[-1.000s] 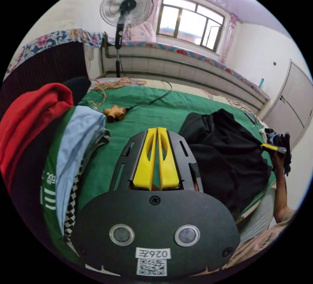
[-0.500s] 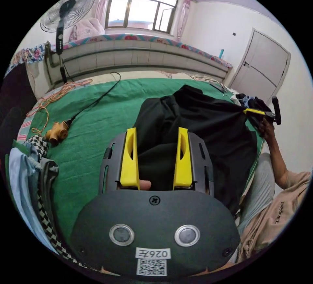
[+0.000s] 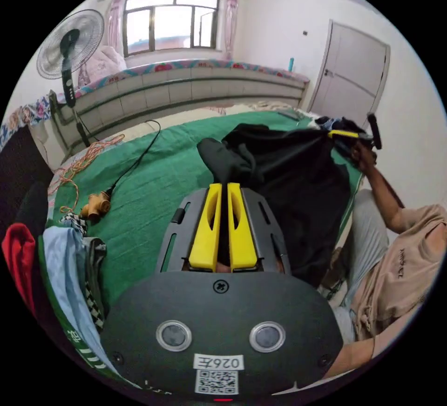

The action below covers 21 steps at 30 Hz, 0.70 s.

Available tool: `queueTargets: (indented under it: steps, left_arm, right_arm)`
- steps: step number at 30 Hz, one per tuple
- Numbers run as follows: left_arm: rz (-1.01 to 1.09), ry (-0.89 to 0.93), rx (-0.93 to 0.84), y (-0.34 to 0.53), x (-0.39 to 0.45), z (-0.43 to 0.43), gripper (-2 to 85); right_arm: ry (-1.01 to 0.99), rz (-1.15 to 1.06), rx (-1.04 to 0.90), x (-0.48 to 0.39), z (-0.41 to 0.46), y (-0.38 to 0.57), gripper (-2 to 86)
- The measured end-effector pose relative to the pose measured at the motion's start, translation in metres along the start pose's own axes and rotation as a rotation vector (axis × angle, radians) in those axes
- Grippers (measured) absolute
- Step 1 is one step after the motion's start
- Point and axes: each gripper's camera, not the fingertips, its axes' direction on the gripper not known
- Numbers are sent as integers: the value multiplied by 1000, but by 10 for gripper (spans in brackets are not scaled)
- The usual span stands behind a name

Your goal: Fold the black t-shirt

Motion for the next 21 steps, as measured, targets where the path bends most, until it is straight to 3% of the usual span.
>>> queueTargets:
  steps: [4, 7, 10, 16, 19, 21]
  left_arm:
    - [-76, 47, 150, 15, -20, -22, 28]
    - [-100, 128, 228, 11, -22, -12, 89]
    - [-85, 193, 103, -4, -16, 17, 124]
    - [32, -65, -168, -27, 14, 65, 184]
    - [86, -141, -324, -34, 21, 88, 81]
    - [164, -78, -428, -36, 28, 98, 23]
  right_arm:
    - [-47, 12, 144, -1, -29, 7, -14]
    - [-75, -20, 164, -11, -35, 6, -14]
    - [-96, -68, 125, -24, -31, 3, -14]
    - [-296, -276, 125, -55, -45, -2, -14]
    - [-433, -462, -10, -81, -43, 2, -14]
    - [-497, -572, -121, -100, -38, 12, -14]
